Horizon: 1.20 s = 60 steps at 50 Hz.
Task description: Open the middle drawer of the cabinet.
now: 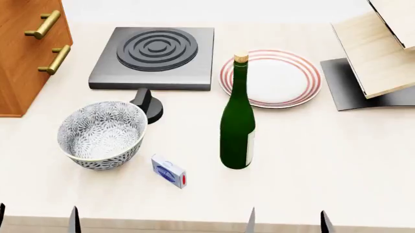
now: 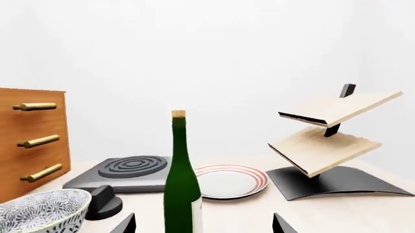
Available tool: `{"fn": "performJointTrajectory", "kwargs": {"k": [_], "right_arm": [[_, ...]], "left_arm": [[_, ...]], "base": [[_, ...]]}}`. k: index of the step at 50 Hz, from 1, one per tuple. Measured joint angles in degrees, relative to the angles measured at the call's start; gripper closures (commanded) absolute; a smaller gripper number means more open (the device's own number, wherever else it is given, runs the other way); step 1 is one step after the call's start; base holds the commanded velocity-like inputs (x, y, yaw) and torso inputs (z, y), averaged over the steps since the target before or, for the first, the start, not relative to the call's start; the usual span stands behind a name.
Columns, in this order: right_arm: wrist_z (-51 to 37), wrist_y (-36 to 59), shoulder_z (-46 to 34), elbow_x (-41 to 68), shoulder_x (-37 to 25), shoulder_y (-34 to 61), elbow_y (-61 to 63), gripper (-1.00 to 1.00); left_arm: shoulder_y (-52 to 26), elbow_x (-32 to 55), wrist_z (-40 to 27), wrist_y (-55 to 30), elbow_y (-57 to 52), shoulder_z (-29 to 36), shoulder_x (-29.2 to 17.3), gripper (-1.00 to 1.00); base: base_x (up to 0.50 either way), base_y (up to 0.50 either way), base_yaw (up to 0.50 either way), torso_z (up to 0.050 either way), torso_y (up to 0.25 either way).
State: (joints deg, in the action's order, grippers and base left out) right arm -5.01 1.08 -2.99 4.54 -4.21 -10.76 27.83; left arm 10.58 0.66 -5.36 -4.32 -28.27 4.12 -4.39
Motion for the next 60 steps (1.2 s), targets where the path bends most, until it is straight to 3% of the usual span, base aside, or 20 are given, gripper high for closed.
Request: {"fn": "performJointTrajectory", "kwargs": {"k": [15,49,60], "right_arm": [[-1.97,0.37,-0.97,1.06,-1.83,-4.46,11.43,-1.00],[-5.11,2.41,-2.88,1.77,-4.47,-5.28,14.95,-1.00],[-5.59,0.73,-3.45,1.82,-5.05,-5.65,14.70,-1.00]], "left_arm": [[4.44,-0.17,-1.70,0.72,-9.93,1.49,-1.78,-1.00],[5.12,0.13,-4.68,0.41,-12.33,3.40,-4.18,-1.00],[4.95,0.57,-5.38,-0.32,-12.62,3.84,-4.72,-1.00]], "base": [[0.01,0.00,0.00,0.000,0.000],[0.50,0.00,0.00,0.000,0.000],[0.00,0.00,0.00,0.010,0.000]]}}
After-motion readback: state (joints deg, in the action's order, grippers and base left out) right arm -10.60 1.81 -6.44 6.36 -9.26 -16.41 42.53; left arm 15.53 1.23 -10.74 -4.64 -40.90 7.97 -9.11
